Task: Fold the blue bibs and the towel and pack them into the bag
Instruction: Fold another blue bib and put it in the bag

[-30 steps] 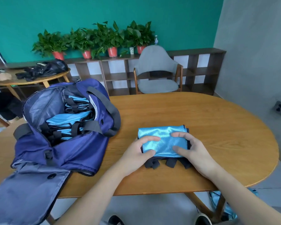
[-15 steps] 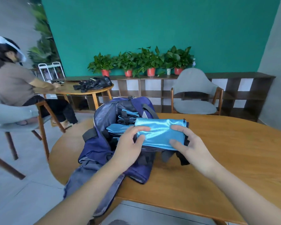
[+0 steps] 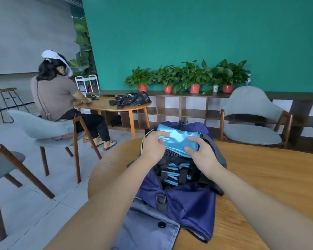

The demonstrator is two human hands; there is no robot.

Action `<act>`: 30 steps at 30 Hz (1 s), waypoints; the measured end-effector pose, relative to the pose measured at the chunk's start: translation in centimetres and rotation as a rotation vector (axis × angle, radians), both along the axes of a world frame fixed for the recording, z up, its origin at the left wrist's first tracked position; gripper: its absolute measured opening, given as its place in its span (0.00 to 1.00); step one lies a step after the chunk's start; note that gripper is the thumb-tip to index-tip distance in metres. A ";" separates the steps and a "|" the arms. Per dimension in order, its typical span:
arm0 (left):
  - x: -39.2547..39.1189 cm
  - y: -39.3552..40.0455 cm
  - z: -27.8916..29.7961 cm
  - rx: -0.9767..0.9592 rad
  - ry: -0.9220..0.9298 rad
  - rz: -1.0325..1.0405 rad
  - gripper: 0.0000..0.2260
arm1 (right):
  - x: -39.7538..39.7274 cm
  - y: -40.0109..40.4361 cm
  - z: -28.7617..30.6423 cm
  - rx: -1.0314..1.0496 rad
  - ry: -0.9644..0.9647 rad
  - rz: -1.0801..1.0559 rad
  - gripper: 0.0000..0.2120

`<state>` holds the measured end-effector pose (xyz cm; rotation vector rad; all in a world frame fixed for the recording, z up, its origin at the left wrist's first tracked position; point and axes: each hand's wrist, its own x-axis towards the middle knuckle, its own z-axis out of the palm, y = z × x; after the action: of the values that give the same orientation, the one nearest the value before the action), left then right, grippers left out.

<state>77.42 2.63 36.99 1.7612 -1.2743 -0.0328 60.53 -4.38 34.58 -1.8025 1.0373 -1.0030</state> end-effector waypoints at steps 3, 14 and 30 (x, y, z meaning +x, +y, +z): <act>1.2 -1.4 -1.6 0.090 -0.023 -0.045 0.15 | 0.3 -0.9 -1.2 0.002 0.090 -0.010 0.20; 4.8 -3.3 -6.8 0.581 -0.152 -0.282 0.16 | 0.1 -1.3 -4.3 0.093 0.445 -0.034 0.30; 4.4 -2.3 -6.4 0.593 -0.128 -0.126 0.21 | -2.4 -0.9 -4.5 0.140 0.597 0.077 0.36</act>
<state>81.85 0.29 30.54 2.2011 -1.5771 -0.4131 58.16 -5.24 30.13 -2.0536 1.3359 -0.3278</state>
